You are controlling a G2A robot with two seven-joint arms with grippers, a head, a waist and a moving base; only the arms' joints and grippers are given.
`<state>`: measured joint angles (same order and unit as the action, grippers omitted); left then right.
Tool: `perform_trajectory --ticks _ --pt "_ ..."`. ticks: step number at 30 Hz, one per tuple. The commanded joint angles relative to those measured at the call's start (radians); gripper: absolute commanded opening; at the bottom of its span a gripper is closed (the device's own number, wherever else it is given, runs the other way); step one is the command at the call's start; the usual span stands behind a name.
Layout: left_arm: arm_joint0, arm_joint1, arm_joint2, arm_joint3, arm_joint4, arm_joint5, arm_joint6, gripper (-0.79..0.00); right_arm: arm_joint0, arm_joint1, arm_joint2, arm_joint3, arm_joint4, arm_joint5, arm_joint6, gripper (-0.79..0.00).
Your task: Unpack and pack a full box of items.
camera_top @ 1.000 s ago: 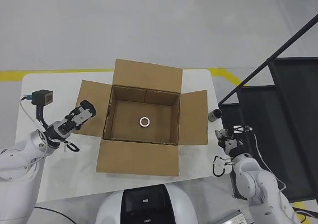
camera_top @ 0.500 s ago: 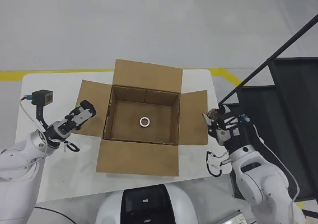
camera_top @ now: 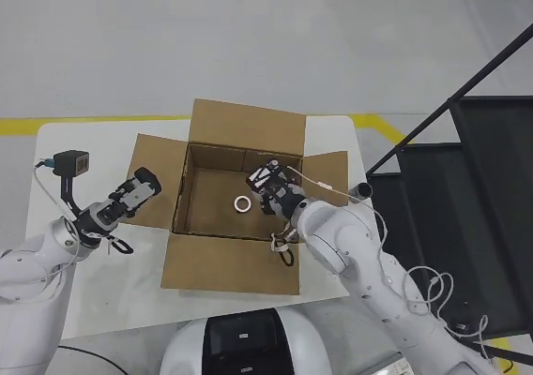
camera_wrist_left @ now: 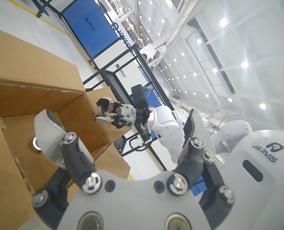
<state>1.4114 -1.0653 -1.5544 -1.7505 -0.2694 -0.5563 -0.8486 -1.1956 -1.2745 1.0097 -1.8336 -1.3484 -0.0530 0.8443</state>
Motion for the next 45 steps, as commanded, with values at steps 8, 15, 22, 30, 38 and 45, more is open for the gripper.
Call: perform_trajectory --ticks 8,15,22,30,38,45 --pt "0.0 0.0 0.0 0.0 0.0 0.0 0.0 0.0 0.228 -0.068 -0.179 0.332 0.079 0.0 0.018 -0.785" --pt "0.0 0.0 0.0 0.0 0.0 0.0 0.0 0.0 0.299 -0.105 -0.273 0.452 0.112 -0.086 0.008 -0.785" --pt "0.0 0.0 0.0 0.0 0.0 0.0 0.0 0.0 0.325 -0.125 -0.296 0.502 0.149 -0.134 -0.002 0.0" --pt "0.0 0.0 0.0 0.0 0.0 0.0 0.0 0.0 0.17 -0.073 -0.134 0.257 0.172 -0.171 -0.077 0.0" --pt "0.0 0.0 0.0 0.0 0.0 0.0 0.0 0.0 -0.131 0.004 0.129 -0.148 0.158 -0.295 -0.058 0.0" --pt "0.0 0.0 0.0 0.0 0.0 0.0 0.0 0.0 -0.36 0.036 0.367 -0.367 0.131 -0.245 -0.182 0.0"
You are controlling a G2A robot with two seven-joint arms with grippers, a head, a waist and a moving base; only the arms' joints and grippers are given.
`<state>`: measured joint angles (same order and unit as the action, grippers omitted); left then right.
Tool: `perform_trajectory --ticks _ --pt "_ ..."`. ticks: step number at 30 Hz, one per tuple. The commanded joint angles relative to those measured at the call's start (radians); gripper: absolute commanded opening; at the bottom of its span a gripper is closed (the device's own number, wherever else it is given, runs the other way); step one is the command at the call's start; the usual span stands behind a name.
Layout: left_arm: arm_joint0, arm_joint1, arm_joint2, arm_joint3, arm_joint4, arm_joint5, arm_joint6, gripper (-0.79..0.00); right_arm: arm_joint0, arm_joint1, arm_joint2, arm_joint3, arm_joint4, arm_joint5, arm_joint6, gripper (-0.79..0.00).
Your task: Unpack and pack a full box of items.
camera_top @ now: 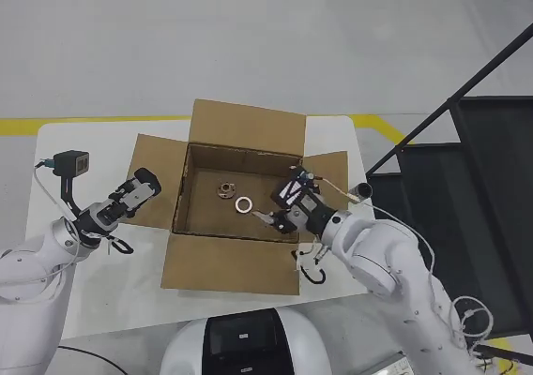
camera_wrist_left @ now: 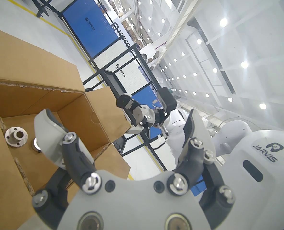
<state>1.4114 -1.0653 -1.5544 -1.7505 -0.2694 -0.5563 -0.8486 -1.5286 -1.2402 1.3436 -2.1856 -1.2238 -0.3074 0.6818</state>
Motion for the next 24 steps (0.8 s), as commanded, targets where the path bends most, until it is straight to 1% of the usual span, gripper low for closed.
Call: perform_trajectory --ticks 1,2,4,8,13,19,22,24 --pt "0.0 0.0 0.0 0.0 0.0 0.0 0.0 0.0 -0.066 0.005 0.089 -0.029 0.026 0.028 -0.057 0.0" --pt "0.0 0.0 0.0 0.0 0.0 0.0 0.0 0.0 -0.085 0.006 0.113 -0.034 0.036 0.03 -0.072 0.0" --pt "0.0 0.0 0.0 0.0 0.0 0.0 0.0 0.0 -0.133 0.009 0.197 -0.031 0.093 0.049 -0.124 0.0" --pt "0.0 0.0 0.0 0.0 0.0 0.0 0.0 0.0 -0.206 0.012 0.348 0.018 0.216 0.072 -0.216 0.0" --pt "0.0 0.0 0.0 0.0 0.0 0.0 0.0 0.0 -0.241 0.012 0.462 0.121 0.363 0.084 -0.285 0.0" --pt "0.0 0.0 0.0 0.0 0.0 0.0 0.0 0.0 -0.222 0.013 0.505 0.245 0.459 0.11 -0.287 -0.009" --pt "0.0 0.0 0.0 0.0 0.0 0.0 0.0 0.0 -0.189 0.015 0.493 0.321 0.465 0.152 -0.241 -0.018" --pt "0.0 0.0 0.0 0.0 0.0 0.0 0.0 0.0 -0.158 0.016 0.475 0.375 0.458 0.169 -0.214 -0.006"
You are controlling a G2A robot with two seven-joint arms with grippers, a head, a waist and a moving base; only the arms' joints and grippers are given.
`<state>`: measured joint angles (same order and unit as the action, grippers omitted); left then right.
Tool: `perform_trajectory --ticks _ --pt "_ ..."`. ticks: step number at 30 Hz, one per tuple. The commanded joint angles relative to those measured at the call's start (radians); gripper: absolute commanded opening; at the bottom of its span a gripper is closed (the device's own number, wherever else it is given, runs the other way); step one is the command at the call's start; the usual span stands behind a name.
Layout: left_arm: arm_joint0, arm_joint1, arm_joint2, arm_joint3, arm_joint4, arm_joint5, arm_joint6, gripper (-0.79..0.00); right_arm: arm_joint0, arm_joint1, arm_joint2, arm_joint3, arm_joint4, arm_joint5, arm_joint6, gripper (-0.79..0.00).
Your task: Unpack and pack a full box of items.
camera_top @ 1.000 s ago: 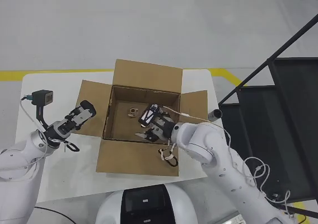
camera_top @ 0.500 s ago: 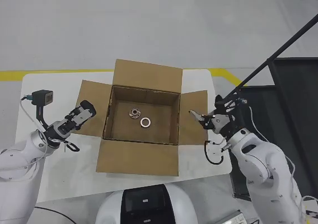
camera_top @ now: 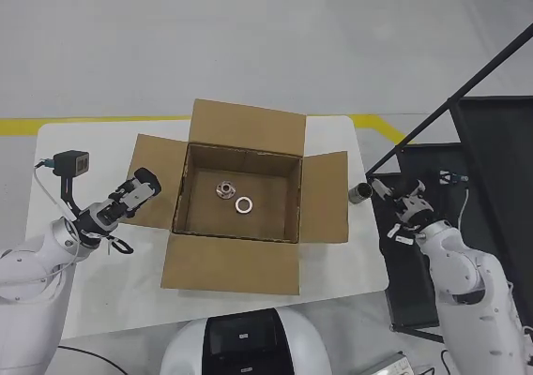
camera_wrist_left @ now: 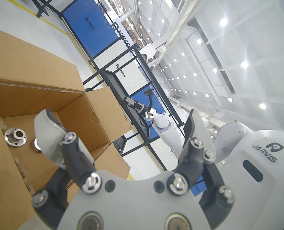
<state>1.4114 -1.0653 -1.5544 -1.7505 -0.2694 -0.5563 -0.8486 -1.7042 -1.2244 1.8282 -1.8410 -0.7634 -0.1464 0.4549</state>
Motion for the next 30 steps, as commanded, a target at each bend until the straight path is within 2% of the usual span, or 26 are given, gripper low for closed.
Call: perform_trajectory --ticks 1,15,29,30 --pt "0.0 0.0 0.0 0.0 0.0 0.0 0.0 0.0 0.032 0.0 -0.02 0.055 0.002 0.012 0.017 0.0" --pt "0.0 0.0 0.0 0.0 0.0 0.0 0.0 0.0 0.211 -0.002 -0.158 0.323 -0.032 0.08 0.062 0.0" --pt "0.0 0.0 0.0 0.0 0.0 0.0 0.0 0.0 0.366 -0.01 -0.282 0.465 -0.186 0.268 0.096 0.0" --pt "0.0 0.0 0.0 0.0 0.0 0.0 0.0 0.0 0.371 -0.011 -0.288 0.469 -0.187 0.271 0.099 -0.031"
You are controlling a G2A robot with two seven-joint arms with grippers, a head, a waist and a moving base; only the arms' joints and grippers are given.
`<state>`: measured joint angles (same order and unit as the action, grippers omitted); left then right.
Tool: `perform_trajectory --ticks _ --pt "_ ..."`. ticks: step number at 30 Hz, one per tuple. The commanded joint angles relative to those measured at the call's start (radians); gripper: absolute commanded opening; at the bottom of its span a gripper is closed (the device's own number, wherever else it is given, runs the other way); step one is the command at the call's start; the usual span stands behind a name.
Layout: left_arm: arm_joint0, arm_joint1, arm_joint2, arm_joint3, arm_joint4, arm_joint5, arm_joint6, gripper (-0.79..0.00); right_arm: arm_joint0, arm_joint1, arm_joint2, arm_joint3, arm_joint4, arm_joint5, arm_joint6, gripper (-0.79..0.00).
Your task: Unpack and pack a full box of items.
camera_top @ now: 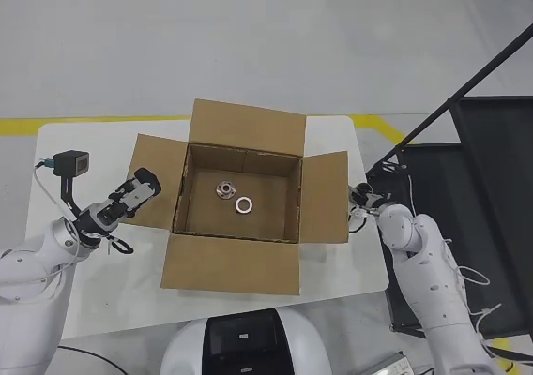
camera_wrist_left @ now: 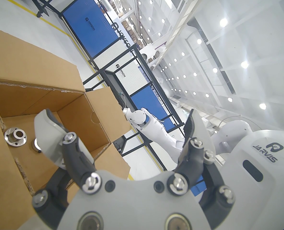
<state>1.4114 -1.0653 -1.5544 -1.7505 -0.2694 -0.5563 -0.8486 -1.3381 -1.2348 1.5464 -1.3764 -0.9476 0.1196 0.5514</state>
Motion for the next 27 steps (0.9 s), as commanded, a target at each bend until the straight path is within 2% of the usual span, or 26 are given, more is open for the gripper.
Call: perform_trajectory --ticks 1,2,4,5,6,8,10,11,12,15,16,22,27 --pt "0.0 0.0 0.0 0.0 0.0 0.0 0.0 0.0 0.008 -0.001 -0.009 0.008 -0.002 0.007 0.005 -0.049" --pt "0.0 0.0 0.0 0.0 0.0 0.0 0.0 0.0 0.013 -0.001 -0.012 0.014 -0.006 0.014 0.009 -0.117" --pt "0.0 0.0 0.0 0.0 0.0 0.0 0.0 0.0 0.023 -0.002 -0.018 0.027 -0.008 0.024 0.011 -0.175" --pt "0.0 0.0 0.0 0.0 0.0 0.0 0.0 0.0 0.028 -0.002 -0.021 0.033 -0.015 0.03 0.013 -0.274" --pt "0.0 0.0 0.0 0.0 0.0 0.0 0.0 0.0 0.033 -0.003 -0.024 0.038 -0.014 0.033 0.013 -0.308" --pt "0.0 0.0 0.0 0.0 0.0 0.0 0.0 0.0 0.042 -0.004 -0.029 0.052 -0.017 0.047 0.012 -0.431" --pt "0.0 0.0 0.0 0.0 0.0 0.0 0.0 0.0 0.051 -0.005 -0.036 0.063 -0.019 0.056 0.01 -0.505" --pt "0.0 0.0 0.0 0.0 0.0 0.0 0.0 0.0 0.056 -0.005 -0.039 0.07 -0.027 0.067 0.009 -0.566" --pt "0.0 0.0 0.0 0.0 0.0 0.0 0.0 0.0 0.061 -0.006 -0.043 0.075 -0.031 0.074 0.011 -0.579" --pt "0.0 0.0 0.0 0.0 0.0 0.0 0.0 0.0 0.076 -0.008 -0.052 0.091 -0.038 0.102 0.017 -0.763" --pt "0.0 0.0 0.0 0.0 0.0 0.0 0.0 0.0 0.078 -0.008 -0.054 0.096 -0.037 0.107 0.019 -0.785" --pt "0.0 0.0 0.0 0.0 0.0 0.0 0.0 0.0 0.081 -0.009 -0.07 0.091 -0.063 0.116 0.021 -0.785" --pt "0.0 0.0 0.0 0.0 0.0 0.0 0.0 0.0 0.025 -0.005 -0.063 0.015 -0.082 0.099 0.01 -0.785"
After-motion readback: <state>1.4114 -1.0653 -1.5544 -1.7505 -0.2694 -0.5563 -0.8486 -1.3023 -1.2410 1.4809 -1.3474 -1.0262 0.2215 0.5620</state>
